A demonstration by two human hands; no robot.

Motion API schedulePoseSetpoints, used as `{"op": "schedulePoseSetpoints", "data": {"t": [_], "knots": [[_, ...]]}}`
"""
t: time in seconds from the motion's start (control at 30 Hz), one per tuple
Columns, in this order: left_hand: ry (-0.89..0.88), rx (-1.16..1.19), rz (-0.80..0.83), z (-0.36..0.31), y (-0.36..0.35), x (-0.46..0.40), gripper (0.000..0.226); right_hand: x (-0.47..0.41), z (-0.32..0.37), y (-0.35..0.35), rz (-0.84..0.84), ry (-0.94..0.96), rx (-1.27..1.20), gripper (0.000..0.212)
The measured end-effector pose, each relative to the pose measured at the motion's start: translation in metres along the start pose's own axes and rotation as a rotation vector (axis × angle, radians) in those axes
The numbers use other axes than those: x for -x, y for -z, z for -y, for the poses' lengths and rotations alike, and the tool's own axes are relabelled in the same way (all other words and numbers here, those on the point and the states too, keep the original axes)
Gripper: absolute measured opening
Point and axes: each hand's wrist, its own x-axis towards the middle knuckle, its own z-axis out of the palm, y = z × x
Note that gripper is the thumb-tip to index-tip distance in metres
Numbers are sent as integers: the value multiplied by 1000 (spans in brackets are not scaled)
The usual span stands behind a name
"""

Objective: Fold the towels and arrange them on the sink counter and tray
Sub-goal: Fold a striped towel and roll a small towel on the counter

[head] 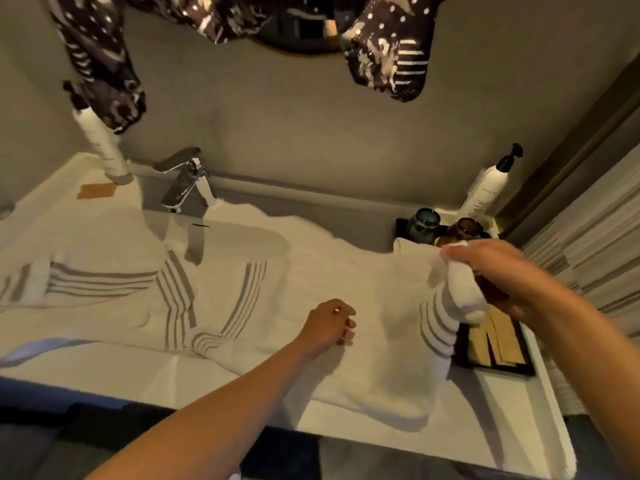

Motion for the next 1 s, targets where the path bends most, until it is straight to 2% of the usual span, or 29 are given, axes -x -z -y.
{"op": "schedulePoseSetpoints", "data": {"t": [0.07, 0.13, 0.17, 0.23, 0.3, 0.37, 0.43, 0.5, 0.53, 0.63, 0.67, 0.73, 0.8, 0.83, 0.9, 0.97, 1.0], "knots": [[200, 316, 13, -4, 33, 2, 11, -7, 32, -41, 101, 23, -42, 49], [317, 489, 50, 0, 61, 3, 27, -15, 59, -90, 187, 66, -43, 29], [341, 569, 68, 6, 76, 4, 39, -18, 72, -120, 224, 74, -16, 22], [356, 763, 138, 14, 96, 10, 61, -27, 88, -177, 265, 92, -12, 22], [331, 988, 174, 14, 121, 19, 71, -43, 93, -242, 298, 65, -47, 23], [287, 1136, 68, 16, 157, 21, 77, -58, 89, -308, 336, 1, -86, 24], [289, 1138, -87, 21, 199, 19, 81, -72, 74, -365, 429, -101, -121, 28], [326, 1012, -215, 34, 237, 14, 72, -81, 49, -403, 474, -144, -65, 23], [363, 888, -241, 41, 251, 11, 63, -85, 34, -413, 448, -67, 66, 21], [424, 440, -349, 60, 274, 1, 50, -91, -1, -419, 223, 435, 736, 30], [403, 329, -392, 63, 277, -2, 41, -90, -4, -416, 166, 511, 879, 36], [308, 99, -477, 65, 284, -10, 26, -94, -1, -411, 238, 386, 1029, 54], [229, -175, -487, 64, 291, -11, 25, -101, 3, -408, 459, 157, 1170, 70], [230, -304, -458, 62, 294, -10, 28, -102, 5, -408, 521, 116, 1277, 73], [319, -576, -388, 67, 300, -12, 39, -100, 3, -411, 517, 154, 1460, 76], [414, -785, -294, 73, 301, -11, 52, -99, -5, -418, 399, 201, 1537, 78], [427, -812, -245, 75, 300, -12, 58, -98, -10, -421, 341, 218, 1558, 75]]}}
